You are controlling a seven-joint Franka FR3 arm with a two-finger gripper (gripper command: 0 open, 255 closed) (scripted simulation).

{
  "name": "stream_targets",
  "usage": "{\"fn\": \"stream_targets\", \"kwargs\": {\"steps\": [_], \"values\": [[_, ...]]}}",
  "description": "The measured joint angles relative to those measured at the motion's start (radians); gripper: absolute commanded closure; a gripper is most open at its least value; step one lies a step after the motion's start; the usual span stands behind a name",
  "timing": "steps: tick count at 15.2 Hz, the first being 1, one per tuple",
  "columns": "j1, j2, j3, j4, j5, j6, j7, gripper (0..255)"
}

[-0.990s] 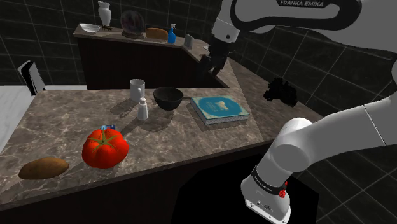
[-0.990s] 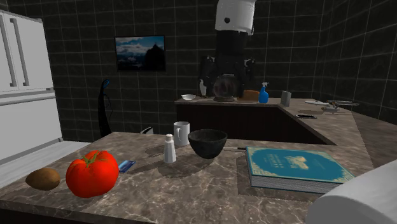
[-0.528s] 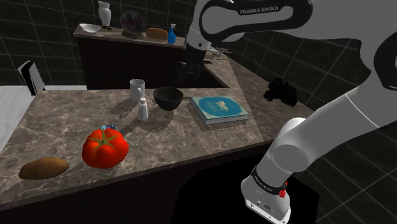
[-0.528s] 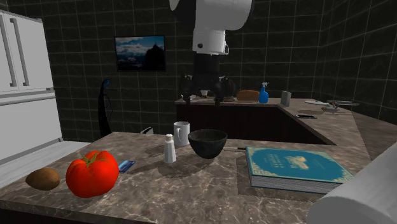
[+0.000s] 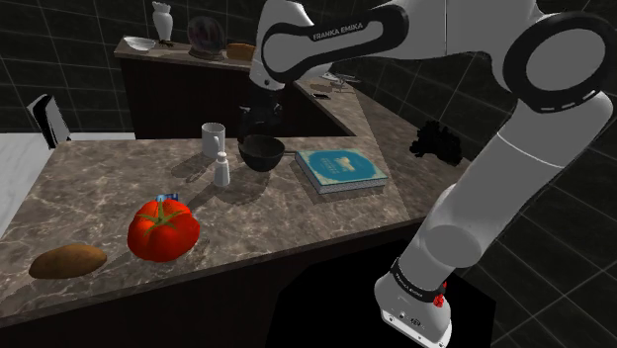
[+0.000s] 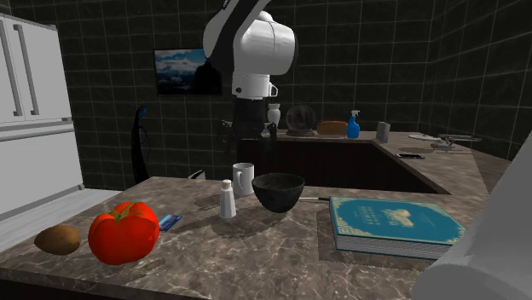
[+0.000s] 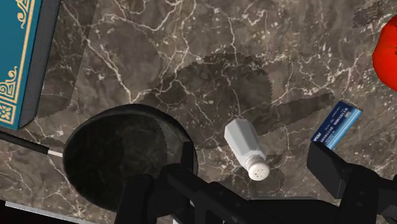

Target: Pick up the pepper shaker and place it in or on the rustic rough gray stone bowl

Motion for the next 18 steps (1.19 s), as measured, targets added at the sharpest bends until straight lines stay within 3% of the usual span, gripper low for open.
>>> {"fn": "stream_targets", "kwargs": {"steps": [8, 18], "values": [[0.026, 0.29, 0.017, 0.221, -0.064, 0.064, 0.089, 0], [0.039, 0.372, 0.015, 0.217, -0.084, 0.149, 0.11, 0]]}}
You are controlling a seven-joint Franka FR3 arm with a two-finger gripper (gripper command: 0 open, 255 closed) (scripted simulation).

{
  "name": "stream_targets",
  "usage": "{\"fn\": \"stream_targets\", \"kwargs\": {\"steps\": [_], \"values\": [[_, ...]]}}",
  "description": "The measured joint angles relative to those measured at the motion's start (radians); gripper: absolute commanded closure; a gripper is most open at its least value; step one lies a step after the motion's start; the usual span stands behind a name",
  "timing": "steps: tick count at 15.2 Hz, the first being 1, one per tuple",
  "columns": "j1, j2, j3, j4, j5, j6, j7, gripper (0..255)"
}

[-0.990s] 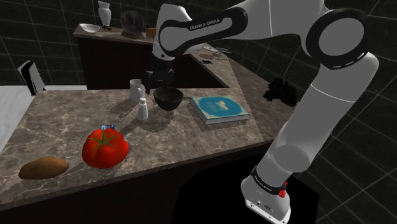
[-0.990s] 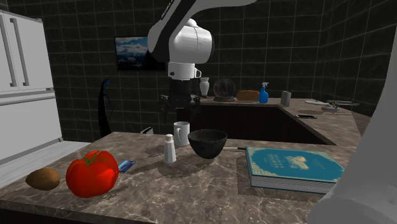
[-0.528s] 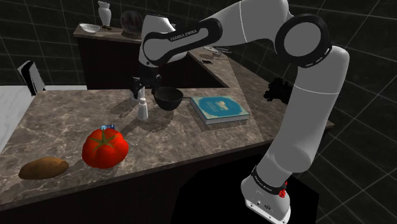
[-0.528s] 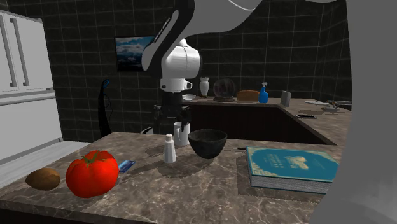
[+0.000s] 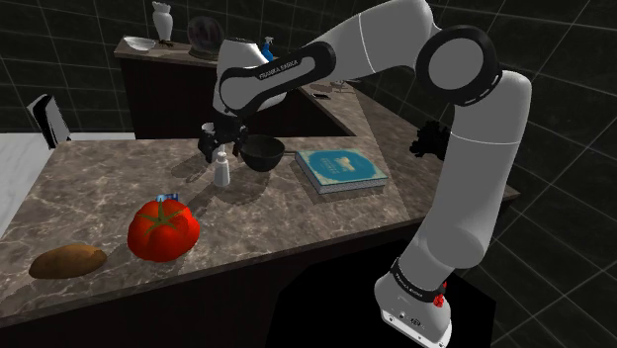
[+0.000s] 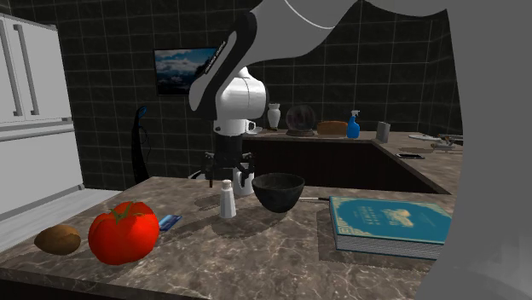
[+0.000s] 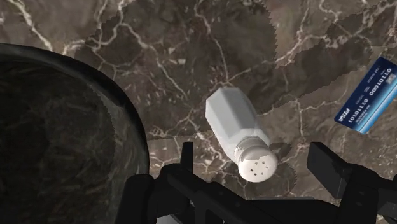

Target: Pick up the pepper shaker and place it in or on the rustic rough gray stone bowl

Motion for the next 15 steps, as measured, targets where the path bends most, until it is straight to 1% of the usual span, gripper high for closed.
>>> {"fn": "stream_targets", "kwargs": {"steps": [4, 5, 15], "values": [[0.0, 0.001, 0.0, 0.0, 0.0, 0.001, 0.0, 0], [0.0, 0.001, 0.0, 0.0, 0.0, 0.001, 0.0, 255], [0.0, 0.0, 0.0, 0.0, 0.0, 0.002, 0.0, 255]]}}
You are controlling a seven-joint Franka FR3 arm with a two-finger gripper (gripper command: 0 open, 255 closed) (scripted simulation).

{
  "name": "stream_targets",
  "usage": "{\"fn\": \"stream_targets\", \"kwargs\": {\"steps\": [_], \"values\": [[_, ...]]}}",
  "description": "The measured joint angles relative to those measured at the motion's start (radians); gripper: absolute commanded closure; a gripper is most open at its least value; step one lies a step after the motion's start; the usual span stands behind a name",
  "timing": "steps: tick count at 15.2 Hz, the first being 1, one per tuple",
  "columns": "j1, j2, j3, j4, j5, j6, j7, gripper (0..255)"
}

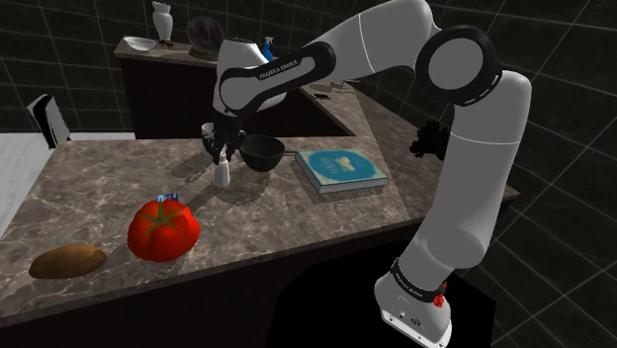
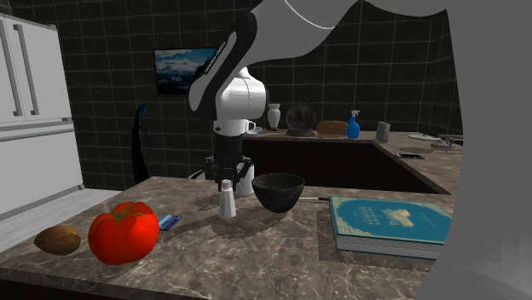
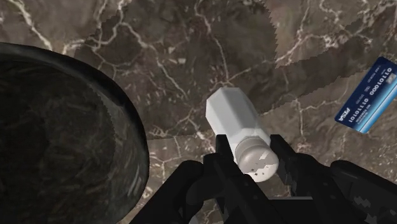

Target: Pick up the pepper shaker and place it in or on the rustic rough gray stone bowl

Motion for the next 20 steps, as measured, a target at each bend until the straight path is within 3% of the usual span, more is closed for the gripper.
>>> {"fn": "stream_targets", "kwargs": {"steps": [20], "values": [[-0.003, -0.086, 0.007, 0.144, 0.018, -0.229, -0.004, 255]]}}
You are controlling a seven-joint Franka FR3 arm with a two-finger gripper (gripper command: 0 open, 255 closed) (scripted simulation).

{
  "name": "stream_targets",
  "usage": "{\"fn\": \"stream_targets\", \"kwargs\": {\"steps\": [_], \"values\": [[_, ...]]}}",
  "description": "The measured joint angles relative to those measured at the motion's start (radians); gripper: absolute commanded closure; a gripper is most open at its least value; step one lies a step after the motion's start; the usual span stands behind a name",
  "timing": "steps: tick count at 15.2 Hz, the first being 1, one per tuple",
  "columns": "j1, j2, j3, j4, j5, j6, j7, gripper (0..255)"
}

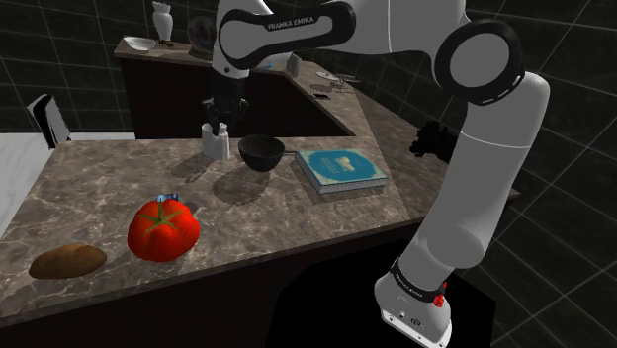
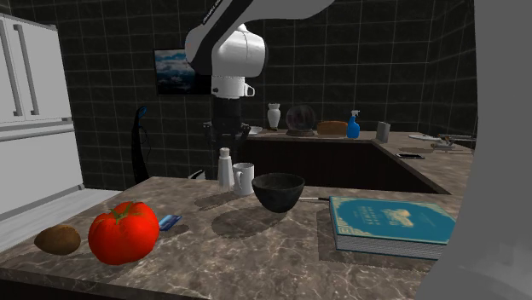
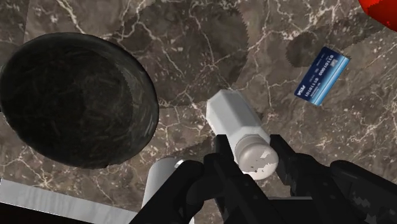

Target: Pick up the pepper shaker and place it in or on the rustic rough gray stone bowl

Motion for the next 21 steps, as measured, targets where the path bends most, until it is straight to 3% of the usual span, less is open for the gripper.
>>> {"fn": "stream_targets", "kwargs": {"steps": [13, 21], "values": [[0.0, -0.019, 0.001, 0.152, 0.003, -0.171, 0.0, 255], [-0.093, -0.079, -0.06, 0.144, 0.039, -0.229, -0.156, 255]]}}
